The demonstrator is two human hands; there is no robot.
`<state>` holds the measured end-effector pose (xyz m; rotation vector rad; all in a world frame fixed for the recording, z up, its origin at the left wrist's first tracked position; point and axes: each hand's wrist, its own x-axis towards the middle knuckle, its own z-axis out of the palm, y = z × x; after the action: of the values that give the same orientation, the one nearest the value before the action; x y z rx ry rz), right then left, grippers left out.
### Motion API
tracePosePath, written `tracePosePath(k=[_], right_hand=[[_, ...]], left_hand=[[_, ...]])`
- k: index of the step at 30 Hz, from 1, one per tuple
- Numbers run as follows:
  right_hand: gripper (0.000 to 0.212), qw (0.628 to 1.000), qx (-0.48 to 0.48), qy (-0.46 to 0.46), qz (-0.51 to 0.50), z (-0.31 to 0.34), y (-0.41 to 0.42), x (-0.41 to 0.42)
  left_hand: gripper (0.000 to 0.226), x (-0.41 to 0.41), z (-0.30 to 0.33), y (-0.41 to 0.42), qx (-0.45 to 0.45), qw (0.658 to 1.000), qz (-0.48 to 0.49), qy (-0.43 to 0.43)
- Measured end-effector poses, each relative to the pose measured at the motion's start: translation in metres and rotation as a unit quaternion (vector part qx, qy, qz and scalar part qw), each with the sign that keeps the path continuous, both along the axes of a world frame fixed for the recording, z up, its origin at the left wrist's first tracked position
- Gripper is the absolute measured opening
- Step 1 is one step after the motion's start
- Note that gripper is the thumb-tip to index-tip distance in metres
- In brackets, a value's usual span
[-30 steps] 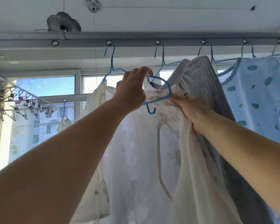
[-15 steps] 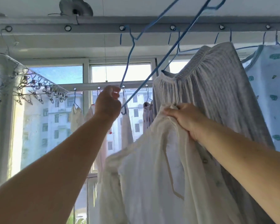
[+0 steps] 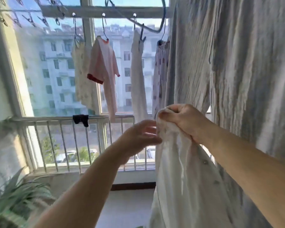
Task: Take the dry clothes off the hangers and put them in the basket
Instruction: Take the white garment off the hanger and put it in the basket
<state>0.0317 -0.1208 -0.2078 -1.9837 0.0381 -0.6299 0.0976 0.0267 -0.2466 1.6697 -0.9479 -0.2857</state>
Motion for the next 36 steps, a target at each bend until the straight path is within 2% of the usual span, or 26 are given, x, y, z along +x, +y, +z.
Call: tracePosePath(k=[7,10,13,15,17,20,22,27,30,33,36], right_hand=[[0.008,0.987,0.155,0.009,0.042,-0.058,0.005,-0.004],[0.007,0.979,0.198,0.002,0.046,-0.079,0.002,-0.007],[0.017,0.98,0.198,0.022,0.013,-0.111,-0.004,-0.007],[0.017,0.981,0.187,0.043,-0.014,-0.134,-0.008,-0.007],[0.003,0.985,0.153,0.08,-0.032,-0.155,-0.01,-0.01],[0.035,0.974,0.045,0.217,-0.046,-0.186,-0.007,-0.007],[0.046,0.959,-0.006,0.279,-0.051,-0.205,0.002,-0.003],[0.034,0.944,-0.119,0.304,-0.05,-0.243,0.03,0.016],[0.046,0.919,-0.189,0.344,-0.038,-0.261,0.048,0.027],[0.058,0.909,-0.209,0.36,-0.032,-0.275,0.066,0.039],[0.039,0.911,-0.221,0.347,-0.032,-0.285,0.08,0.048]], left_hand=[[0.004,0.001,-0.106,-0.009,0.139,0.985,0.082,-0.063],[0.016,0.009,-0.149,-0.005,0.205,0.972,0.106,-0.049],[0.025,0.016,-0.184,0.007,0.233,0.963,0.136,-0.013],[0.027,0.02,-0.198,0.012,0.243,0.959,0.148,-0.001],[0.029,0.023,-0.208,0.016,0.24,0.958,0.155,-0.007],[0.032,0.027,-0.22,0.021,0.24,0.956,0.165,-0.019],[0.029,0.027,-0.224,0.024,0.243,0.954,0.17,-0.031],[0.019,0.03,-0.228,0.031,0.25,0.95,0.167,-0.089],[0.022,0.03,-0.233,0.038,0.248,0.95,0.155,-0.106],[0.022,0.035,-0.235,0.044,0.239,0.949,0.17,-0.119],[0.02,0.041,-0.232,0.05,0.227,0.949,0.173,-0.133]])
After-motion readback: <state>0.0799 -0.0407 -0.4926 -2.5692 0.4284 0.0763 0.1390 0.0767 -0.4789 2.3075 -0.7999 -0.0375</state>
